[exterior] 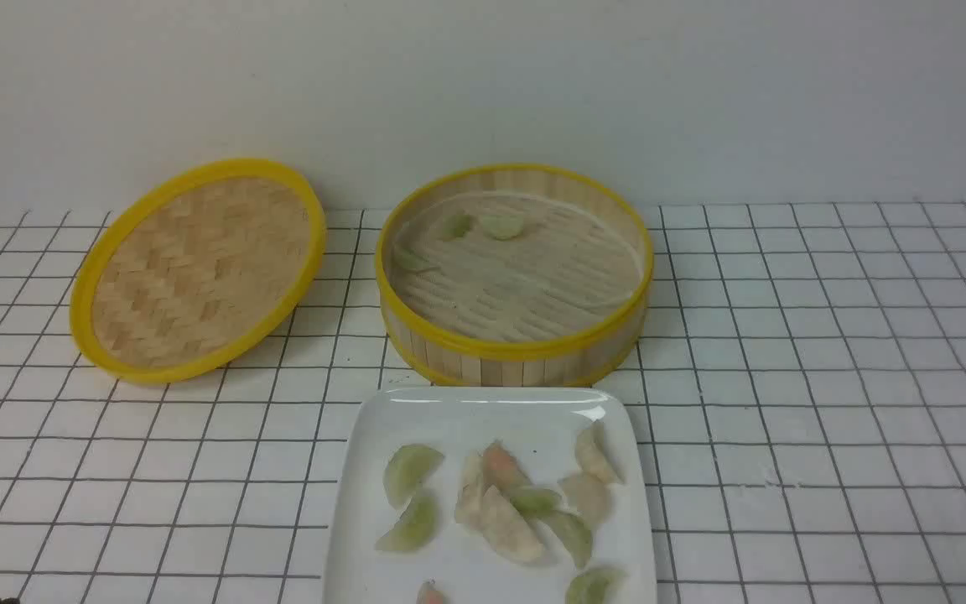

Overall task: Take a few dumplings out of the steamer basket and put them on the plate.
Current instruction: Use the left arm to grab a dumpling from the steamer

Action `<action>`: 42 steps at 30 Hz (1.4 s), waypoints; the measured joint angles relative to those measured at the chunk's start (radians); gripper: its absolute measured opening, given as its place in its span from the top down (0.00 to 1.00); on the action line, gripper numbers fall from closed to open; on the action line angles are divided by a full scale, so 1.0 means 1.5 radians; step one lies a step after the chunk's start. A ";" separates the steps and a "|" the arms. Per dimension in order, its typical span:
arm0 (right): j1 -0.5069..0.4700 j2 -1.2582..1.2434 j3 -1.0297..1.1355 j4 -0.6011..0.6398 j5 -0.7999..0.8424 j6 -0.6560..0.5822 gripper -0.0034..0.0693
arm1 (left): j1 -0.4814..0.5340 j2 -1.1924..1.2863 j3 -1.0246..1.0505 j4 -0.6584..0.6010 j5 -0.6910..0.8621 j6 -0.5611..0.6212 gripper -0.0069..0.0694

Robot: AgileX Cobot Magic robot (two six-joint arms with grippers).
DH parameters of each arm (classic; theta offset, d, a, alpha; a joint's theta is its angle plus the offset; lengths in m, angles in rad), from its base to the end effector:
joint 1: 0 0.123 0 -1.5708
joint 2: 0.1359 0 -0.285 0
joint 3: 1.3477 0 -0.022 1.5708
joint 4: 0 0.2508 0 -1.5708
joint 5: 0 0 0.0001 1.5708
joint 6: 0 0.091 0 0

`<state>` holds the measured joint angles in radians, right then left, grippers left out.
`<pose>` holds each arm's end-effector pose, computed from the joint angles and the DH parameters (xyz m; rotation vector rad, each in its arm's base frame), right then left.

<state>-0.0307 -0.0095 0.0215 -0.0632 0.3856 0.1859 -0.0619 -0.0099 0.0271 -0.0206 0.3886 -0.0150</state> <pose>0.0522 -0.0038 0.1719 0.1647 1.8734 0.0440 0.0522 -0.0039 0.1697 0.0316 1.8897 -0.0729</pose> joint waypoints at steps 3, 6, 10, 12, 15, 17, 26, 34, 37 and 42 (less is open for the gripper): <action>0.000 0.000 0.000 0.000 0.000 0.000 0.97 | 0.000 0.000 0.000 0.000 0.000 0.000 0.92; 0.000 0.000 0.000 0.000 0.000 0.000 0.97 | 0.000 0.000 0.000 0.000 0.000 0.000 0.92; 0.000 0.000 0.000 0.000 0.000 0.000 0.97 | 0.000 0.000 0.000 0.000 0.000 0.000 0.92; 0.000 0.000 0.000 0.000 0.000 0.000 0.97 | 0.000 0.000 0.000 0.000 0.000 0.000 0.92; 0.000 0.000 0.000 0.000 0.000 0.000 0.97 | 0.000 0.000 0.000 0.000 0.000 0.000 0.92; 0.000 0.000 0.000 0.000 0.000 0.000 0.97 | 0.000 0.000 0.000 0.000 0.000 0.000 0.92; 0.000 0.000 0.000 0.000 0.000 0.000 0.97 | 0.000 0.000 0.002 -0.037 -0.031 -0.013 0.92; 0.000 0.000 0.000 0.000 0.000 0.000 0.97 | 0.000 0.000 0.002 -0.339 -0.354 -0.112 0.92; 0.000 0.000 0.000 0.000 0.000 0.000 0.97 | 0.000 0.001 -0.035 -0.389 -0.465 -0.118 0.92; 0.000 0.000 0.000 0.000 0.000 0.000 0.97 | 0.000 0.113 -0.239 -0.309 -0.304 -0.108 0.92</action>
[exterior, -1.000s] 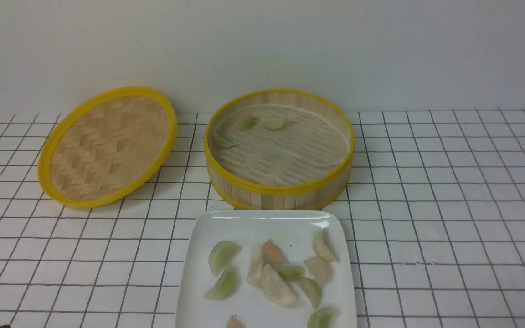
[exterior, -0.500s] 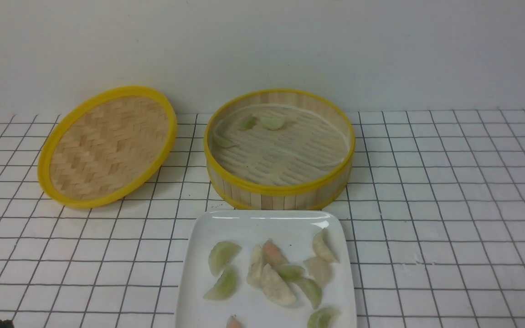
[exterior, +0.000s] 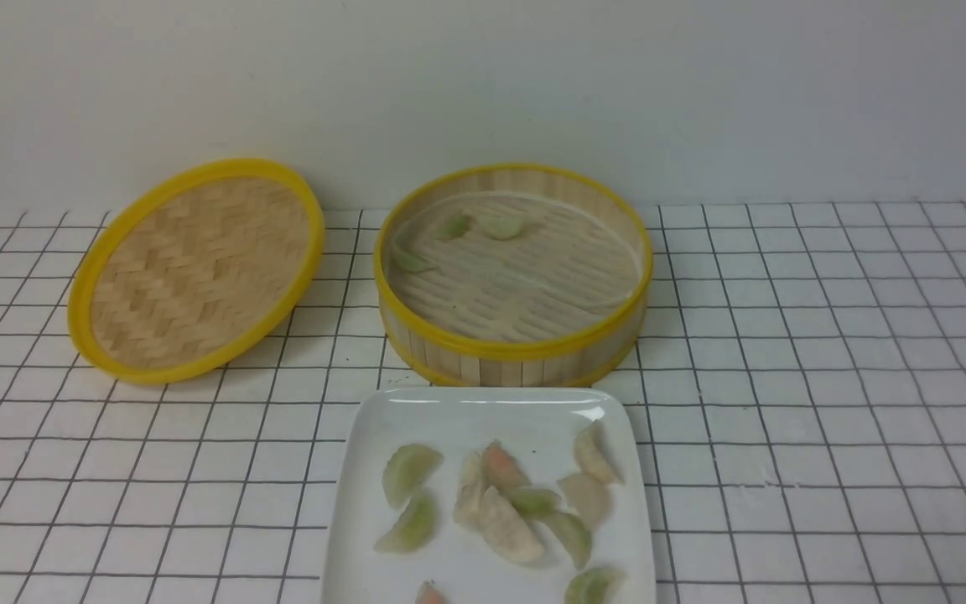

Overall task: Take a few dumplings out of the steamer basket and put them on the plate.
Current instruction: Use the left arm to grab a dumpling from the steamer

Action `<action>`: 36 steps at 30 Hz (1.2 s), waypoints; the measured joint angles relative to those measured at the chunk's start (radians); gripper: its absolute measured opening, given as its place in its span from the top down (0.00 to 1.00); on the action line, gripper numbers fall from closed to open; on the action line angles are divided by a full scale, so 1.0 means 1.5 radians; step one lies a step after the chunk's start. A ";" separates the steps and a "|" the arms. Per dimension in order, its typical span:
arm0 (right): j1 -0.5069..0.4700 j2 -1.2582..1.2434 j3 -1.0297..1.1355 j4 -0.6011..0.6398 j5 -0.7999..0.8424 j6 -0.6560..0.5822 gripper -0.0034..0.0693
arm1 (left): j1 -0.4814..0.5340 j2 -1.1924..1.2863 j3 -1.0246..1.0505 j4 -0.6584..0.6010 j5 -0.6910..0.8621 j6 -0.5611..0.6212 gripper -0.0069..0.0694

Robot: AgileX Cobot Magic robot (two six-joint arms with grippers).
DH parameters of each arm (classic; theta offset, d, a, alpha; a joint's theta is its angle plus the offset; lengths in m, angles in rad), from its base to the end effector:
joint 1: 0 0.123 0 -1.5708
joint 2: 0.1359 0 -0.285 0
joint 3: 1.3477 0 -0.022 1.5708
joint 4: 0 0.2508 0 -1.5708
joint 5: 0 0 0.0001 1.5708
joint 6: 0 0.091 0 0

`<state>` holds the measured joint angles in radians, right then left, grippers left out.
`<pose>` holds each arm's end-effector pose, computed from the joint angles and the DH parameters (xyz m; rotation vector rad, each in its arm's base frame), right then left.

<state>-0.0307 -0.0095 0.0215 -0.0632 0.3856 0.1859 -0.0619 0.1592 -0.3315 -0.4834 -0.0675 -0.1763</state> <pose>0.0522 -0.0038 0.1719 0.1647 1.8734 0.0440 0.0505 -0.0003 0.3200 -0.4011 1.2098 -0.6030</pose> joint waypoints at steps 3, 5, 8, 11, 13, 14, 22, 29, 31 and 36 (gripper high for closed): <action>0.000 0.000 0.000 0.000 0.000 0.000 0.97 | 0.000 0.158 -0.170 0.074 0.211 0.020 0.92; 0.000 0.000 0.000 0.000 0.000 0.000 0.97 | 0.000 0.264 -0.279 0.099 0.349 0.046 0.92; 0.000 0.000 0.000 0.000 0.000 0.000 0.97 | 0.000 0.480 -0.489 0.126 0.598 0.125 0.92; 0.000 0.000 0.000 0.000 0.000 0.000 0.97 | -0.001 0.690 -0.650 0.124 0.758 0.196 0.92; 0.000 0.000 0.000 0.000 0.000 0.000 0.97 | -0.011 0.801 -0.738 0.127 0.825 0.216 0.92; 0.000 0.000 0.000 0.000 0.000 0.000 0.97 | -0.015 0.824 -0.757 0.129 0.835 0.220 0.92; 0.000 0.000 0.000 0.000 0.000 0.000 0.97 | -0.147 1.181 -1.066 0.250 0.865 0.218 0.92; 0.000 0.000 0.000 0.000 0.000 0.000 0.97 | -0.200 1.365 -1.251 0.317 0.867 0.218 0.92; 0.000 0.000 0.000 0.000 0.000 0.000 0.97 | -0.203 1.420 -1.314 0.332 0.867 0.219 0.92; 0.000 0.000 0.000 0.000 0.000 0.000 0.97 | -0.203 1.519 -1.409 0.359 0.868 0.248 0.87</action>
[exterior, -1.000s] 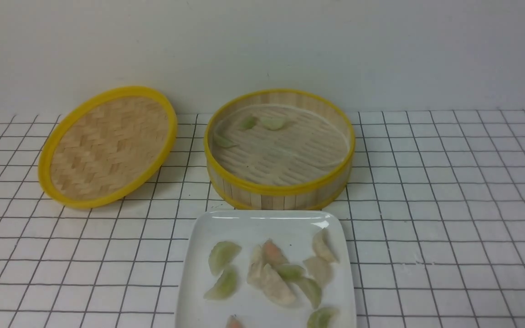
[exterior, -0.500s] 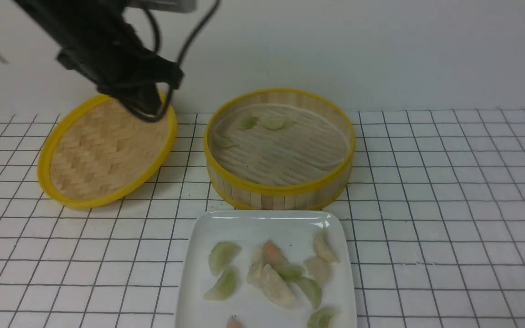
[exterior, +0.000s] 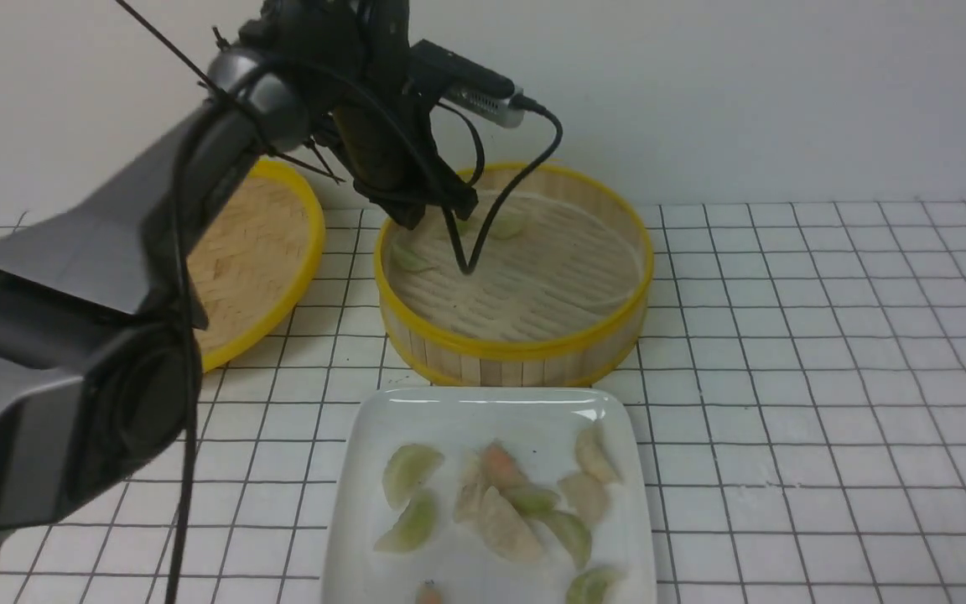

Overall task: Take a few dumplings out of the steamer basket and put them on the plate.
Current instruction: Use the left arm to grab a dumpling from the steamer

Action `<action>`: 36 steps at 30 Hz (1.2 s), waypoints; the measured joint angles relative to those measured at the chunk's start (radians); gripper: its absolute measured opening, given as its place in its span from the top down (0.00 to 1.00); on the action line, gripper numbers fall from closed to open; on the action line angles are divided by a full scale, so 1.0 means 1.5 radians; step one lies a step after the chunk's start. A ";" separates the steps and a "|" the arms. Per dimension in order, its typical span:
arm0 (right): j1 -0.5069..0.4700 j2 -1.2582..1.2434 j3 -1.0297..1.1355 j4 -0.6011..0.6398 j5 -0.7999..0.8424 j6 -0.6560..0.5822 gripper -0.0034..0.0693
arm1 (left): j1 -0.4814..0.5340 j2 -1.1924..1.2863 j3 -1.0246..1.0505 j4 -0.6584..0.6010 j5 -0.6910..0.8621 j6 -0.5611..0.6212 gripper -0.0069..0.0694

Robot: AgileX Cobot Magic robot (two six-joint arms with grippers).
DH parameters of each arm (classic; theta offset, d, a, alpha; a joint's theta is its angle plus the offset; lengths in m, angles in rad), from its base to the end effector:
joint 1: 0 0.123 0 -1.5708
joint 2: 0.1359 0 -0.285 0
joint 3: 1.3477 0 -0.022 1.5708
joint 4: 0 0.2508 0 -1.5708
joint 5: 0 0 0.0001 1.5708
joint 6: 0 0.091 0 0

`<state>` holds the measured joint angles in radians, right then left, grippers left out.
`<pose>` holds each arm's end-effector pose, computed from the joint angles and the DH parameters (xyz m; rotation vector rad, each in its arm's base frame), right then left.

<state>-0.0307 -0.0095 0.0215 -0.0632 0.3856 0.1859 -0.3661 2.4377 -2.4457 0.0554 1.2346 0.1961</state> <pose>0.0522 -0.0038 0.1719 0.1647 1.8734 0.0440 0.4926 -0.1838 0.2395 0.7598 2.5982 0.0256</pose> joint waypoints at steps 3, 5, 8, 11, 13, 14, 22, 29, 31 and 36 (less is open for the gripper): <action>0.000 0.000 0.000 0.000 0.000 0.000 0.97 | 0.000 0.050 -0.052 0.005 0.001 0.031 0.77; 0.000 0.000 0.000 0.000 0.000 0.000 0.97 | 0.000 0.076 -0.075 0.010 0.001 0.052 0.67; 0.000 0.000 0.000 0.000 0.000 0.000 0.97 | 0.000 0.102 -0.086 0.023 0.001 0.066 0.53; 0.000 0.000 0.000 0.000 0.000 0.000 0.97 | 0.000 0.112 -0.086 0.037 0.001 0.069 0.45; 0.000 0.000 0.000 0.000 0.000 0.000 0.97 | -0.002 0.114 -0.086 0.044 0.001 0.070 0.42; 0.000 0.000 0.000 0.000 0.000 0.000 0.97 | -0.003 0.114 -0.087 0.048 0.001 0.071 0.41; 0.000 0.000 0.000 0.000 0.000 0.000 0.97 | -0.003 0.125 -0.092 0.058 -0.002 0.070 0.46; 0.000 0.000 0.000 0.000 0.000 0.000 0.97 | -0.007 0.132 -0.097 0.064 -0.001 0.063 0.72; 0.000 0.000 0.000 0.000 0.000 0.000 0.97 | -0.012 0.132 -0.098 0.068 -0.001 0.063 0.83; 0.000 0.000 0.000 0.000 0.000 0.000 0.97 | -0.029 0.129 -0.098 0.075 0.001 0.063 0.90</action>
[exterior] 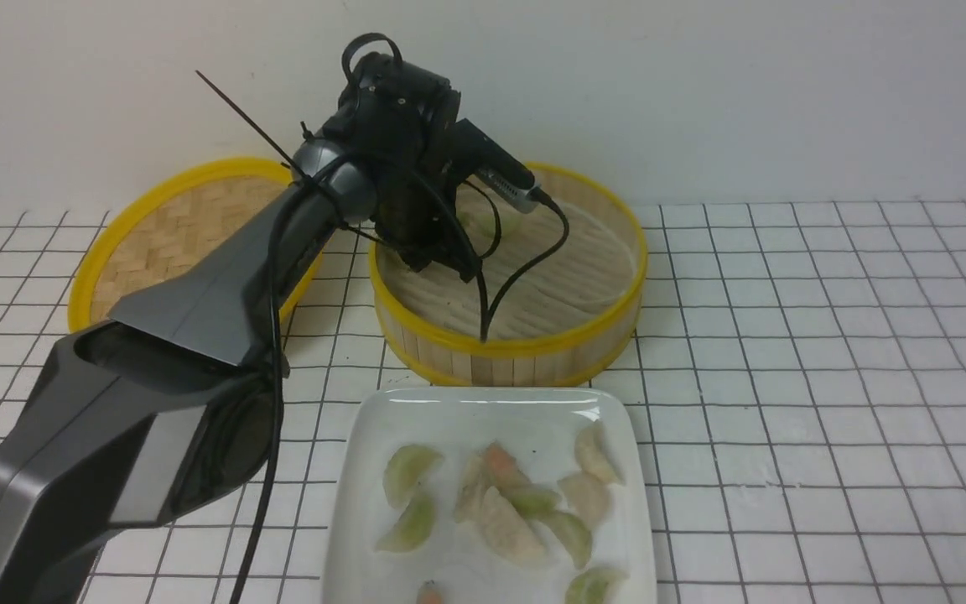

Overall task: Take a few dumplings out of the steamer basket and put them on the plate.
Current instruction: Use the left arm to grab a dumpling from the steamer, then use the left arm to put the dumpling into the plate

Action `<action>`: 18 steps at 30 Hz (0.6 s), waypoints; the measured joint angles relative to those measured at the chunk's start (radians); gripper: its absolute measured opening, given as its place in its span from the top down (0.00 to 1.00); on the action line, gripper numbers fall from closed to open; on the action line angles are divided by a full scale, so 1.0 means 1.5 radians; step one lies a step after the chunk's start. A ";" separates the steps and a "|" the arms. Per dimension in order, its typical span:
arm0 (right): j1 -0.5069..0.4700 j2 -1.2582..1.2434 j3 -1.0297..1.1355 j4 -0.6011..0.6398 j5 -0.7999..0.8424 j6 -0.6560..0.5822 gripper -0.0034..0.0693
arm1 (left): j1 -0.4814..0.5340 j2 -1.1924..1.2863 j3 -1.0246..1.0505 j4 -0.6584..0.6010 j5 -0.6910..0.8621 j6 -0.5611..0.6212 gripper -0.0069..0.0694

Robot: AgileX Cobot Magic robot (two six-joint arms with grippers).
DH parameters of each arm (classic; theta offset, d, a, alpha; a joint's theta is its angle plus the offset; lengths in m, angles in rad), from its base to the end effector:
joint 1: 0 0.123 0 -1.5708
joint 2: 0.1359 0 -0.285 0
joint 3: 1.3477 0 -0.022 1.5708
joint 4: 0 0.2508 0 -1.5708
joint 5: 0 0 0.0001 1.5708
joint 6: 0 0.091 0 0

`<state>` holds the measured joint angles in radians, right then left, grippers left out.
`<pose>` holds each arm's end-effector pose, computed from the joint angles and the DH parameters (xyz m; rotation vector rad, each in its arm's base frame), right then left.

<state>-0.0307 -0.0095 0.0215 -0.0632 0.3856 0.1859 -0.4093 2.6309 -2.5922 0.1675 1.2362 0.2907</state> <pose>0.0522 -0.0038 0.1719 0.1647 1.8734 0.0440 0.5089 -0.2051 0.1782 0.9720 2.5653 0.2002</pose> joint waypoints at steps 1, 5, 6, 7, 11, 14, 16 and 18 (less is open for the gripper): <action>0.000 0.000 0.000 0.000 0.000 0.000 0.97 | -0.010 -0.006 -0.002 0.000 0.002 0.000 0.91; 0.000 0.000 0.000 0.000 0.000 0.000 0.97 | -0.028 -0.034 -0.012 -0.010 0.006 0.000 0.92; 0.000 0.000 0.000 0.000 0.000 0.000 0.97 | -0.034 -0.054 -0.016 -0.014 0.006 0.000 0.92; 0.000 0.000 0.000 0.000 0.000 0.000 0.97 | -0.037 -0.068 -0.018 -0.018 0.006 0.000 0.92; 0.000 0.000 0.000 0.000 0.000 0.000 0.97 | -0.037 -0.091 -0.021 -0.034 0.008 0.000 0.92; 0.000 0.000 0.000 0.000 0.000 0.000 0.97 | -0.037 -0.092 -0.021 -0.043 0.009 -0.002 0.92; 0.000 0.000 0.000 0.000 0.000 0.000 0.97 | -0.037 -0.091 -0.021 -0.051 0.009 -0.008 0.92; 0.000 0.000 0.000 0.000 0.000 0.000 0.97 | -0.037 -0.091 -0.021 -0.060 0.010 -0.018 0.92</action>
<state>-0.0307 -0.0095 0.0215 -0.0632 0.3856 0.1859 -0.4653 2.4945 -2.6238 0.0775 1.2509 0.2635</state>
